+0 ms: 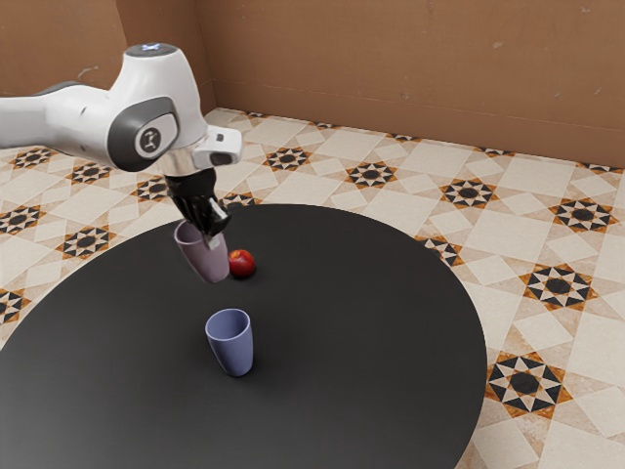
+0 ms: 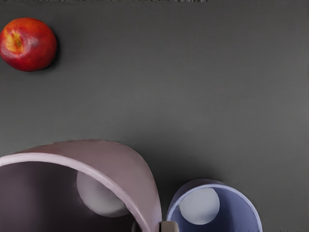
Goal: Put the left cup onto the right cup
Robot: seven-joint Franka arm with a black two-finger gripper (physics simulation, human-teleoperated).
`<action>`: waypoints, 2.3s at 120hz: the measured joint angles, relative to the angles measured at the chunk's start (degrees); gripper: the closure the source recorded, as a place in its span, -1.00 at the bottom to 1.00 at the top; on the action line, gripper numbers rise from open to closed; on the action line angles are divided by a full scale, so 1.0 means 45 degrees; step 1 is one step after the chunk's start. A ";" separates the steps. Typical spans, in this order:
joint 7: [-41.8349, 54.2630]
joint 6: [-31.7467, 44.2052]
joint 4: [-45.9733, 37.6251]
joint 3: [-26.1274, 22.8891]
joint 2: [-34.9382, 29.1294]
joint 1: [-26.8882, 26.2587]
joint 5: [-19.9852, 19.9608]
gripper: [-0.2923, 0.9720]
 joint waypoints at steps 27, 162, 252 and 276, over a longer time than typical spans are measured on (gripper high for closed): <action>0.0035 -0.0049 -0.0453 0.0002 -0.0466 -0.0763 -0.0003 0.70; 0.0040 0.0019 -0.2400 -0.0862 -0.1597 -0.0623 -0.0015 0.71; 0.0067 0.0175 -0.2316 -0.0858 -0.1235 -0.0518 -0.0020 0.70; 0.0072 0.0198 -0.2248 -0.0858 -0.1178 -0.0550 -0.0023 0.70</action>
